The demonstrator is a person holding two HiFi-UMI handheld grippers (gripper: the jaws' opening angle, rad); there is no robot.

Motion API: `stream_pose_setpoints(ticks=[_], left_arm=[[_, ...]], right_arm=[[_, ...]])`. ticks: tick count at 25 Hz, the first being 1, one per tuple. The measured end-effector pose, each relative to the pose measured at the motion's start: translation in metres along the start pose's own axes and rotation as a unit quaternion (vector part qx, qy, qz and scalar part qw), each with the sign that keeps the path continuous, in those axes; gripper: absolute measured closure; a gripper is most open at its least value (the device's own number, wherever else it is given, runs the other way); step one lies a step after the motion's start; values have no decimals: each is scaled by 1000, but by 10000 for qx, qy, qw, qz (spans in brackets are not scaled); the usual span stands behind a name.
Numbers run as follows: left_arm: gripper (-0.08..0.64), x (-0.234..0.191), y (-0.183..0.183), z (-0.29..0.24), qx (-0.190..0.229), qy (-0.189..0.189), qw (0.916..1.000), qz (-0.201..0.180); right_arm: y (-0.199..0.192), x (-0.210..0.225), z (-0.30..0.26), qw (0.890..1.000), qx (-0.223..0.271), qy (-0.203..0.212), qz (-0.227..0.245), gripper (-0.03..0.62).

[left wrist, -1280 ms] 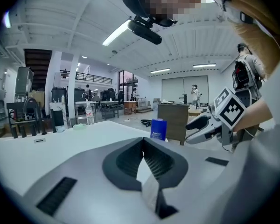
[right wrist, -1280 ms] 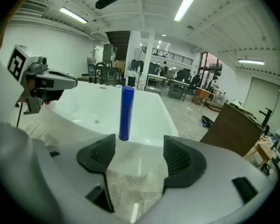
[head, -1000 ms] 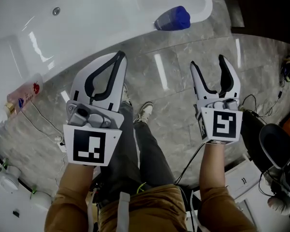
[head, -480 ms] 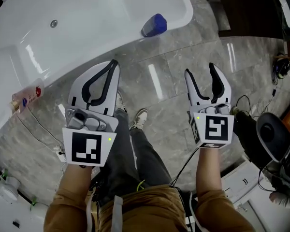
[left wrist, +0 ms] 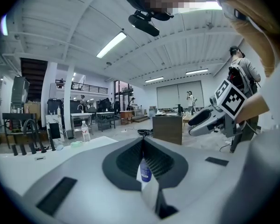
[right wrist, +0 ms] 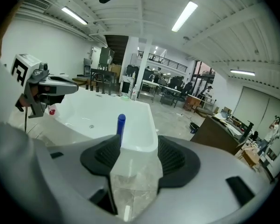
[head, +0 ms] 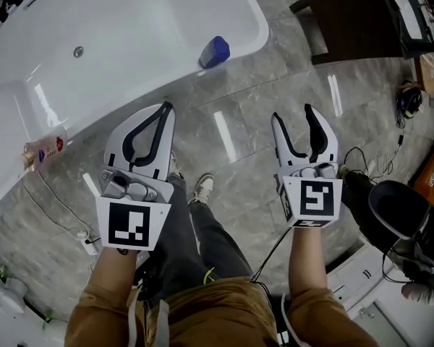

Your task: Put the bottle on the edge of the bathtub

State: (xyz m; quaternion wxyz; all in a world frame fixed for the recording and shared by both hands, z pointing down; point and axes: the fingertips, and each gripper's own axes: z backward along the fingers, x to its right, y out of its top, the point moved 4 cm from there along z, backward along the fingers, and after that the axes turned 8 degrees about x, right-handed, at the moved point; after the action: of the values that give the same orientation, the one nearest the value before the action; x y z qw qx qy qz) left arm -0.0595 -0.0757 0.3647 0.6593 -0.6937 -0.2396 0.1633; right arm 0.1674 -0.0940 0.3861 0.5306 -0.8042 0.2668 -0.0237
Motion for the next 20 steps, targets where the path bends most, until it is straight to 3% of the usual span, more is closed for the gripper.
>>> stream_pose_setpoints(ticks=[4,20], left_arm=[[552,4,10,10,17,25,10000,12],[552,8,74,31,255,-32,9991,-339]], right_arm=[[8,-3,13,10000,37,-38,-51,343],[33,19,65,9982,-34,-592,-120,514]])
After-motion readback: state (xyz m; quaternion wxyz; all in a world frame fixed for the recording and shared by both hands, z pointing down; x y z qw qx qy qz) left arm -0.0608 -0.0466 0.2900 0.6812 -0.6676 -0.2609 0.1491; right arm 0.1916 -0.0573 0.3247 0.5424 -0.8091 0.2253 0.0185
